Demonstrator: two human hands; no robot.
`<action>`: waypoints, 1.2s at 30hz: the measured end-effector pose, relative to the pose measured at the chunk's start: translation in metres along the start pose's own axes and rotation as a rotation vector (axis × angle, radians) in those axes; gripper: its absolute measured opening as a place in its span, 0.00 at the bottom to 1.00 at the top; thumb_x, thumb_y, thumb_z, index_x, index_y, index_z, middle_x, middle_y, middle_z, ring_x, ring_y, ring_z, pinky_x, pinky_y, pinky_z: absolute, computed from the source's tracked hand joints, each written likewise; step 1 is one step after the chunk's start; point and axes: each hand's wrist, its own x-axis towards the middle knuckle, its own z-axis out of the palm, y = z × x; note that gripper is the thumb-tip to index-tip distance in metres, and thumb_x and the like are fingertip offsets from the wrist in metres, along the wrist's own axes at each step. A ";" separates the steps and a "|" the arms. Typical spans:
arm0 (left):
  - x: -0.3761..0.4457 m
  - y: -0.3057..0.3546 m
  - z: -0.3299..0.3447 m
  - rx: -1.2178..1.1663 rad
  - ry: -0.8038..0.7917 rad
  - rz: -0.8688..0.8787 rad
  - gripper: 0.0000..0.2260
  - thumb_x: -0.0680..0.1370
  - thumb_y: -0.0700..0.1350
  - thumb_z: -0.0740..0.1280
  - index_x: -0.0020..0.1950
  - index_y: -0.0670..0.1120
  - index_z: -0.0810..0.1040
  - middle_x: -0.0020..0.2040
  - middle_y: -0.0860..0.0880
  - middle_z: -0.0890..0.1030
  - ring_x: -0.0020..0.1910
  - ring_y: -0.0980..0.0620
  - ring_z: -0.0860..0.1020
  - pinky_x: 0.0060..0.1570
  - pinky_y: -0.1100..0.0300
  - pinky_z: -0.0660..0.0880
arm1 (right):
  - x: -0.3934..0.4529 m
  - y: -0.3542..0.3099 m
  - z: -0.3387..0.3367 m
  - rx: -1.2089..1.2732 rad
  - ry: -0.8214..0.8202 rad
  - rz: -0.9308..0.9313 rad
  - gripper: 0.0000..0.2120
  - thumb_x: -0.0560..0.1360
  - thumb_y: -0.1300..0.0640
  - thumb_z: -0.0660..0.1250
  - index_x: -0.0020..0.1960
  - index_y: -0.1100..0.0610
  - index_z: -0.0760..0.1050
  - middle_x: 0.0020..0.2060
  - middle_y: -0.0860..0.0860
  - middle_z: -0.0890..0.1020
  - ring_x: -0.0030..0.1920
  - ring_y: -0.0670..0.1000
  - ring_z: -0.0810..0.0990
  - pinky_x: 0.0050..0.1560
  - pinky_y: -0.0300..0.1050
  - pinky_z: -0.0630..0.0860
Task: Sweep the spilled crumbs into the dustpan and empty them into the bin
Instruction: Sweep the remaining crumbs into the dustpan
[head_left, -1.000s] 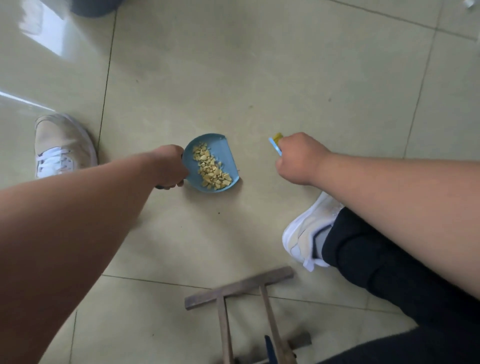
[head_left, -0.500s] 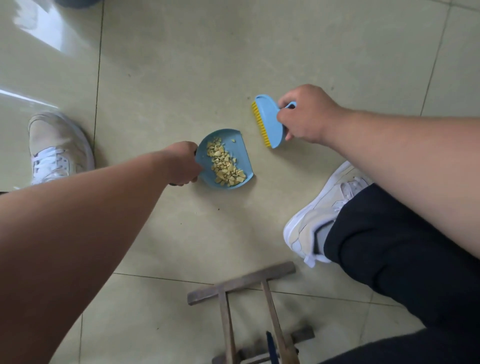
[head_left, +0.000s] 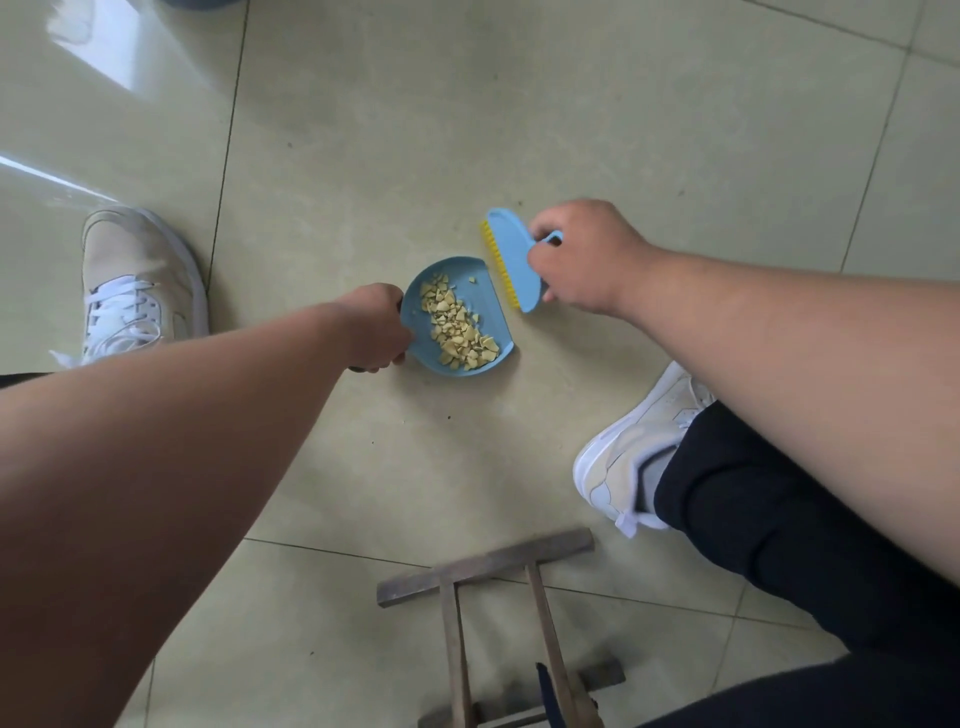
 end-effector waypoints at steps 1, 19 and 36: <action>0.000 0.000 -0.001 0.002 0.000 0.001 0.08 0.82 0.38 0.65 0.59 0.41 0.79 0.44 0.41 0.87 0.36 0.43 0.79 0.36 0.52 0.78 | 0.005 0.000 -0.007 -0.019 0.055 -0.004 0.09 0.73 0.59 0.61 0.44 0.59 0.80 0.39 0.58 0.85 0.41 0.59 0.86 0.44 0.51 0.83; 0.003 0.033 0.024 -0.060 -0.014 -0.001 0.08 0.82 0.39 0.64 0.59 0.43 0.78 0.43 0.42 0.86 0.34 0.44 0.78 0.30 0.57 0.75 | -0.011 0.010 0.003 -0.351 -0.179 0.059 0.08 0.78 0.60 0.60 0.45 0.62 0.75 0.41 0.58 0.80 0.40 0.58 0.77 0.38 0.43 0.72; -0.036 0.048 -0.177 -0.252 0.169 0.119 0.12 0.75 0.37 0.63 0.56 0.36 0.81 0.35 0.43 0.82 0.30 0.47 0.74 0.27 0.59 0.68 | 0.074 -0.129 -0.127 0.204 0.078 -0.139 0.20 0.67 0.50 0.66 0.48 0.67 0.77 0.32 0.55 0.71 0.32 0.52 0.68 0.35 0.51 0.65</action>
